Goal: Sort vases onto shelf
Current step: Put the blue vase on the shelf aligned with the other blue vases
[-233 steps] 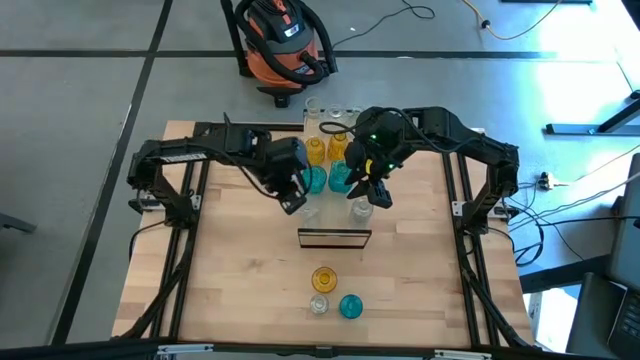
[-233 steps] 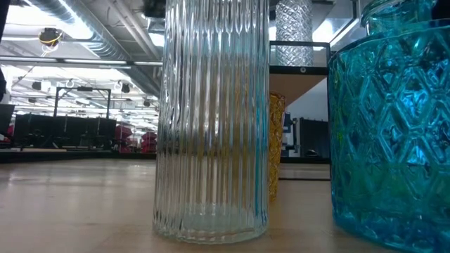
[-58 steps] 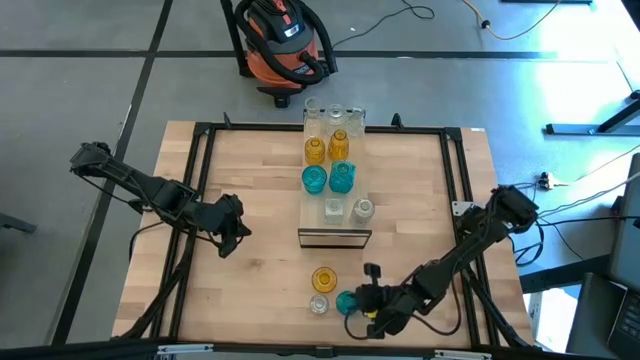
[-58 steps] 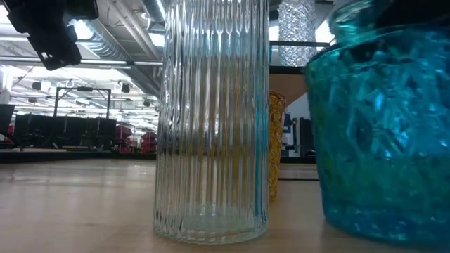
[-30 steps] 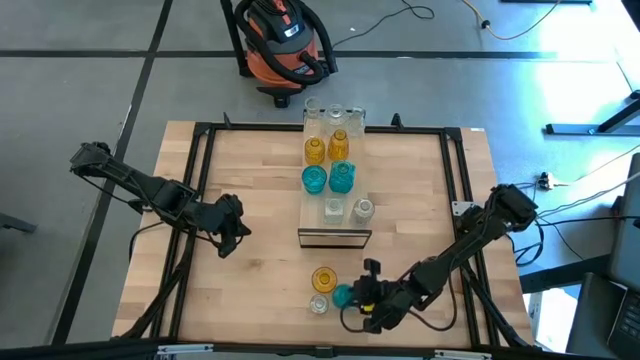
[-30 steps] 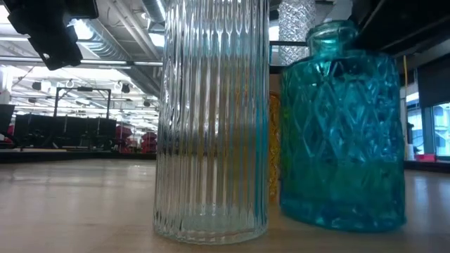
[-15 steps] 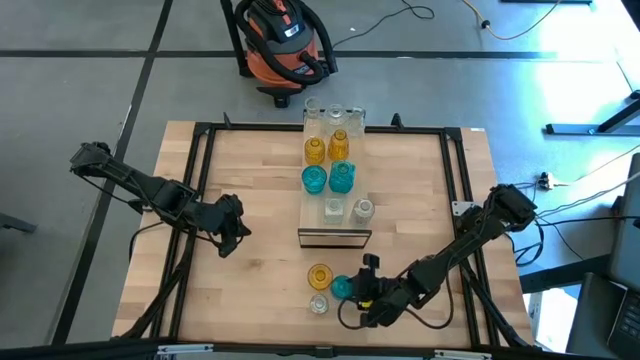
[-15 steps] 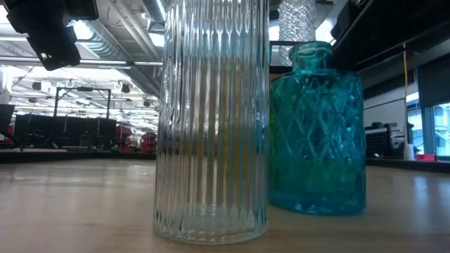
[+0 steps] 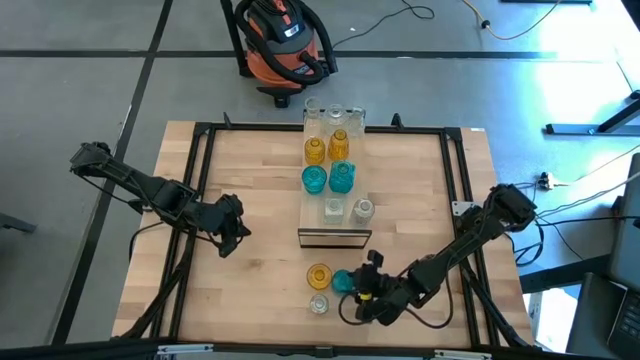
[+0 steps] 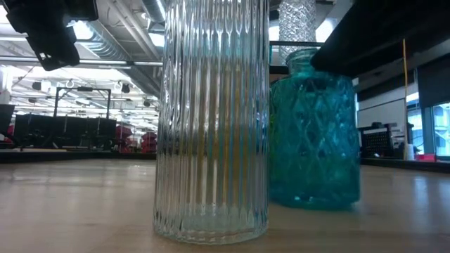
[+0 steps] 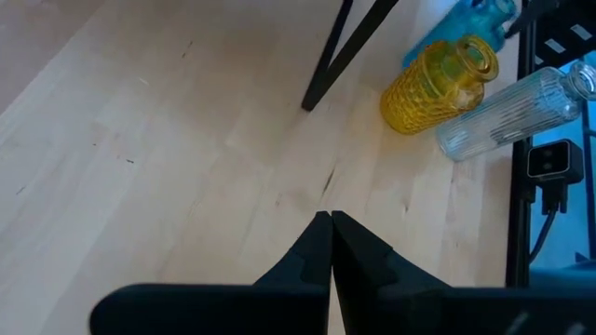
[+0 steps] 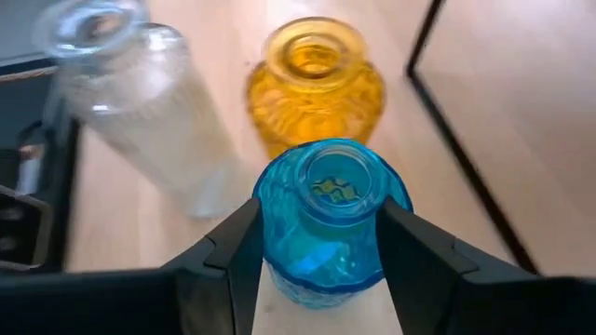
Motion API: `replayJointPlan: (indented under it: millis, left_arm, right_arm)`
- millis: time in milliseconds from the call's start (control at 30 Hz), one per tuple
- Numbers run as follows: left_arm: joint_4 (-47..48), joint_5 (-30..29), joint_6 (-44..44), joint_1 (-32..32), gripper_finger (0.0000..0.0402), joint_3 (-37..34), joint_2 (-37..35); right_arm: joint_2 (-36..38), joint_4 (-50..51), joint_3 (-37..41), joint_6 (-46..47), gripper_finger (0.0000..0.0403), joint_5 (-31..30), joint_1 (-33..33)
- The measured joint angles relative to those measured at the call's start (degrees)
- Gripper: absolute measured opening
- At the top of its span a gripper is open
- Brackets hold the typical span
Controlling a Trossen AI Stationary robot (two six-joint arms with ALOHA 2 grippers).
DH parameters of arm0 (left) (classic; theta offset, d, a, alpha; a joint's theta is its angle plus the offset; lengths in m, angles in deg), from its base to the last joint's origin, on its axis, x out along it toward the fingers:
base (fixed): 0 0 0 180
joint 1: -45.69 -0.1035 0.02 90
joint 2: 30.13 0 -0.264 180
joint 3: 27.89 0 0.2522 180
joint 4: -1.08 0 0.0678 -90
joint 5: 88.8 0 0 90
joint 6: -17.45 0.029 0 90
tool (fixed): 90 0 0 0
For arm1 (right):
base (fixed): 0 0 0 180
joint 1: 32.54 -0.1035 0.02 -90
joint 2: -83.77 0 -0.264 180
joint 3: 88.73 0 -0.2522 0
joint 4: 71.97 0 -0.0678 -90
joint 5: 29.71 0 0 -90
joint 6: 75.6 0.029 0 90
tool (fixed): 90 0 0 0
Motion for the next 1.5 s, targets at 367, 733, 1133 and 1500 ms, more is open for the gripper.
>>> replayJointPlan:
  millis: [367,733,1133,1500]
  left_arm:
    - [0.02,1.06,0.6,0.0,0.0,0.0,0.0]
    - [1.11,1.76,2.48,0.0,0.0,0.0,0.0]
    - [2.64,2.21,2.84,0.02,0.0,0.0,0.0]
    - [2.73,0.13,4.79,0.0,0.0,0.0,0.0]
  right_arm:
    - [-0.1,0.85,0.11,11.2,0.0177,-4.85,1.62]
    - [-0.1,0.14,0.11,15.0,0.0177,-4.38,5.65]
    - [-1.98,-1.17,-0.23,14.8,0.0074,-3.76,4.68]
    - [-2.05,21.81,-7.46,33.57,0.0074,-2.43,-0.12]
